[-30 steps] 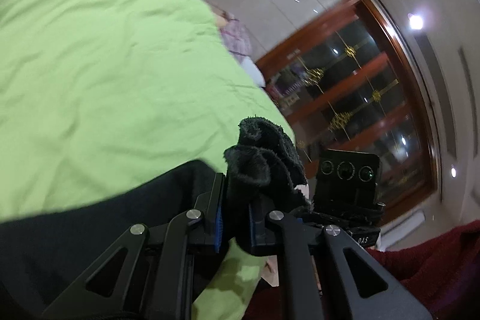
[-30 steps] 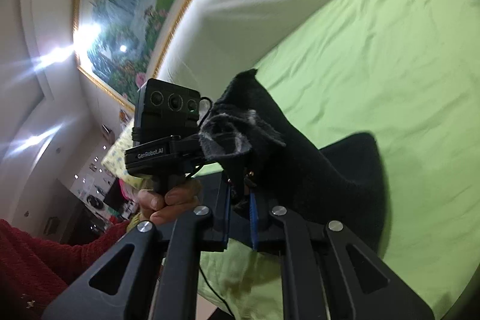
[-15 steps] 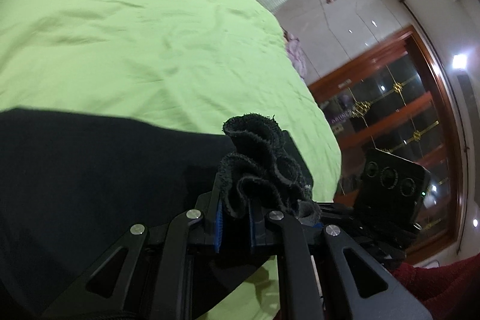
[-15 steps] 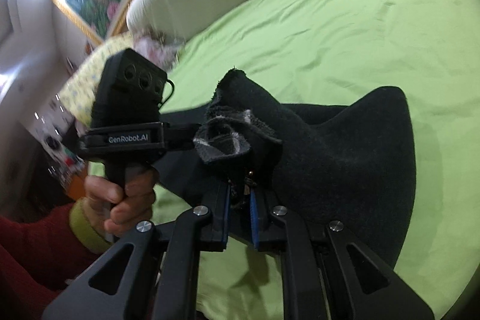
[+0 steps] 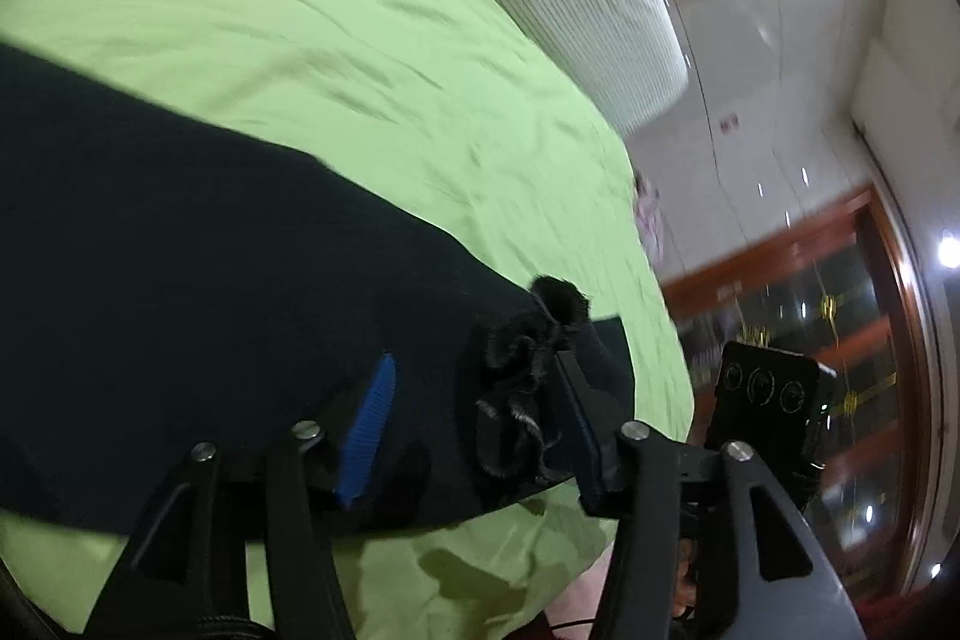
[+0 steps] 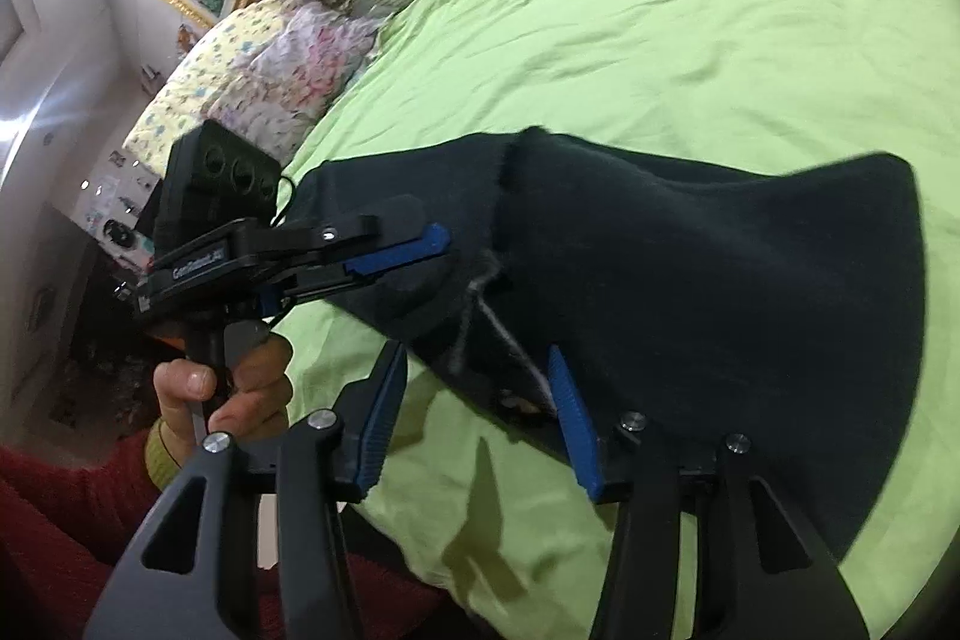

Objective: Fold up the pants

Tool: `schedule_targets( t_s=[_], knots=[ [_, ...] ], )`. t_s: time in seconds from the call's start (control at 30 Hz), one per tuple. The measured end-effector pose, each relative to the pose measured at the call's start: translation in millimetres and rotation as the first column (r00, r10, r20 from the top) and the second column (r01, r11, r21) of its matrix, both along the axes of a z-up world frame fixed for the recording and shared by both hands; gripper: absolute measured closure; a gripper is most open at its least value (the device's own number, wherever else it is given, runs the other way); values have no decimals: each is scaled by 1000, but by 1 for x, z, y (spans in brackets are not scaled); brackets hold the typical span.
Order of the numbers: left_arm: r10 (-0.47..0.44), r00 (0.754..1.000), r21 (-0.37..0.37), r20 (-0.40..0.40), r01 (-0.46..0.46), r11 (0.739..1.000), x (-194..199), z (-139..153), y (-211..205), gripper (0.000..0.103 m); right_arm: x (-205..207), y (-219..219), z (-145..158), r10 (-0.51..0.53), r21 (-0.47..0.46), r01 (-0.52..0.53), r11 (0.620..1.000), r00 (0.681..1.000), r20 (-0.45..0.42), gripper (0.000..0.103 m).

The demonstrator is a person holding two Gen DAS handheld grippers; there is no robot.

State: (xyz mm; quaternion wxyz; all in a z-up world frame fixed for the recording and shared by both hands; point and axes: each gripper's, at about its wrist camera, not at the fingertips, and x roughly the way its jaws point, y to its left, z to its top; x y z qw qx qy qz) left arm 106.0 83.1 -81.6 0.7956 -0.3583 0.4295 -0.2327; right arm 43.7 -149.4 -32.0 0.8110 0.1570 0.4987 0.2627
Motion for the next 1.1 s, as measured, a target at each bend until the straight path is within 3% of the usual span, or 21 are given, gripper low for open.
schedule_targets(
  t_s=[0.23, 0.5, 0.6, 0.83, 0.93, 1.1],
  knots=[
    [180, 984, -36, -1, -180, 983, -37, 4, 49, 40, 17, 22, 19, 48, 4, -48, 999, 998, 27, 51],
    [336, 941, -54, -41, -337, 940, -92, -10, 100, 34, 45, 60, 32, 143, -61, -139, 988, 988, 66, 50],
    [375, 926, -22, -45, -377, 926, -105, -10, 116, 34, 60, 80, 35, 181, -67, -177, 982, 981, 69, 48],
    [523, 840, 26, -146, -525, 851, -126, -18, 171, 29, 104, 132, 26, 282, -112, -277, 954, 958, 40, 47],
    [572, 803, 8, -168, -579, 815, -126, -21, 193, 29, 130, 158, 18, 322, -151, -316, 937, 947, 14, 47],
    [620, 758, 48, -201, -625, 779, -115, -25, 214, 27, 170, 197, 5, 383, -204, -380, 902, 923, -24, 47]
  ],
)
